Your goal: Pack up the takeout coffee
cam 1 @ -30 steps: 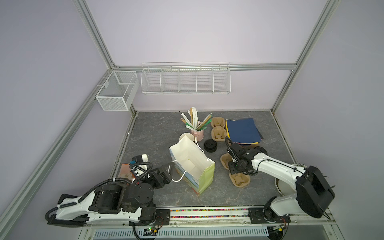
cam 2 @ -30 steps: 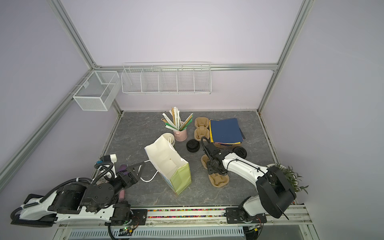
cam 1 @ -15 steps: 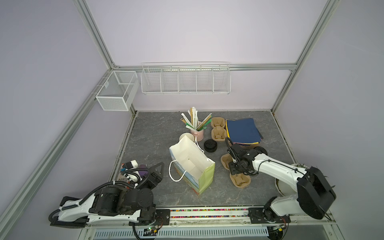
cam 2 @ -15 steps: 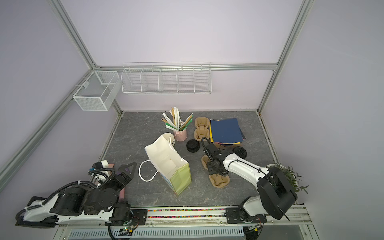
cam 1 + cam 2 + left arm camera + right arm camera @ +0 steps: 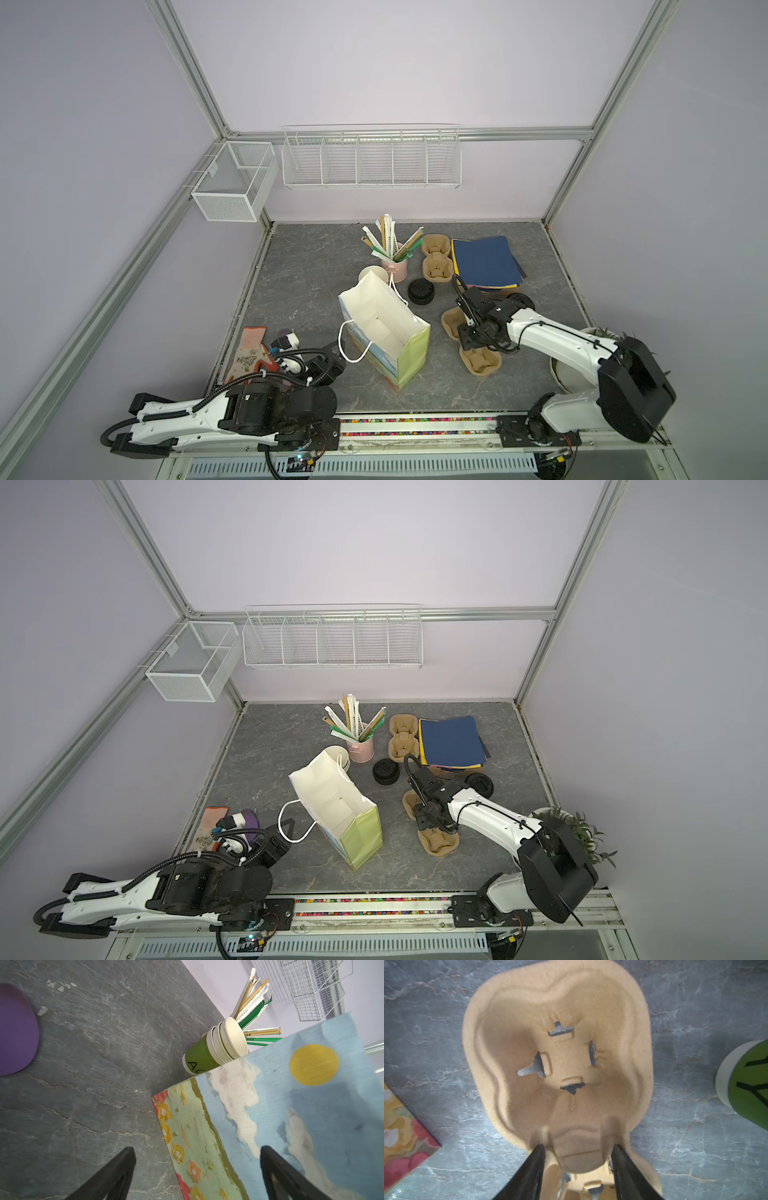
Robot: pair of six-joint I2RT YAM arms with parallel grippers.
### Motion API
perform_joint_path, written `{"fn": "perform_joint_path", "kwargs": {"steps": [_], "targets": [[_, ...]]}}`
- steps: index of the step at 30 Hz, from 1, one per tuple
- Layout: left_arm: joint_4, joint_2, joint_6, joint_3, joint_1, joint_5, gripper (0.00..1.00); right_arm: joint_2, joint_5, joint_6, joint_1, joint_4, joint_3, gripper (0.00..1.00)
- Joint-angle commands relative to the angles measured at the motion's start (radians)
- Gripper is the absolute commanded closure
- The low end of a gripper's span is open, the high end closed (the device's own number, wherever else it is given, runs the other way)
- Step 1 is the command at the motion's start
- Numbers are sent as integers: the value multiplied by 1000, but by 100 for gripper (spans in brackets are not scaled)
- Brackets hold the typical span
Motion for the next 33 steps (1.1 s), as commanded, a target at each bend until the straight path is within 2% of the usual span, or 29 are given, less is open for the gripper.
{"fn": "perform_joint_path", "kwargs": {"steps": [1, 5, 7, 9, 14, 17, 33], "targets": [[117, 34, 143, -40, 78, 68, 6, -15, -13, 0, -6, -8, -26, 45], [288, 81, 312, -73, 253, 236, 6, -14, -22, 6, -7, -5, -29, 46], [325, 93, 358, -83, 317, 286, 6, -20, -25, 6, -6, -6, -31, 46], [362, 96, 397, -95, 360, 327, 6, -26, -22, 6, -6, -9, -33, 46], [394, 90, 452, -124, 421, 339, 6, -38, -27, 7, -5, -10, -46, 46], [482, 115, 487, -167, 481, 404, 6, -49, -29, 11, -5, -3, -58, 47], [799, 278, 593, -243, 514, 454, 4, -64, 13, -20, -5, 42, -48, 50]]}}
